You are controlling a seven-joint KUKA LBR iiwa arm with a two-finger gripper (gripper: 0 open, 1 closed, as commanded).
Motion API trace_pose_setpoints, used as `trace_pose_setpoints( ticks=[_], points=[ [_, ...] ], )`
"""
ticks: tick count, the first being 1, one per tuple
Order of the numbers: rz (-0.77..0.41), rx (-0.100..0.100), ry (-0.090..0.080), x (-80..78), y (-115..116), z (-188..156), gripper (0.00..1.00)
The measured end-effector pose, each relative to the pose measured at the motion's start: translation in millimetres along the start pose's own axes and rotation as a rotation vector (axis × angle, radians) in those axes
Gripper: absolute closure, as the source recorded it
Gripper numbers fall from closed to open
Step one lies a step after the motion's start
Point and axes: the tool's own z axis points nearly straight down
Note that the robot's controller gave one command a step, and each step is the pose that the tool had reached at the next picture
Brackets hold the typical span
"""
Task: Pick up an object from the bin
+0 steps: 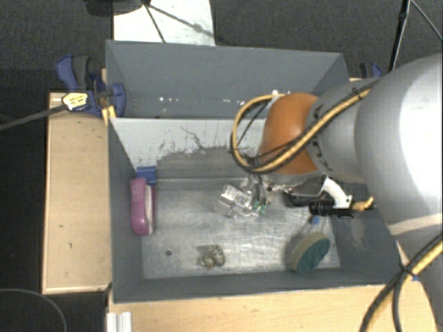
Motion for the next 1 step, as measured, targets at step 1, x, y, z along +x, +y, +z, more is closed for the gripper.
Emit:
trace_pose_setpoints(
  ticks=[1],
  points=[
    [-0.273, 0.002, 0.008, 19.6, 58.2, -133.4, 1.0]
  ],
)
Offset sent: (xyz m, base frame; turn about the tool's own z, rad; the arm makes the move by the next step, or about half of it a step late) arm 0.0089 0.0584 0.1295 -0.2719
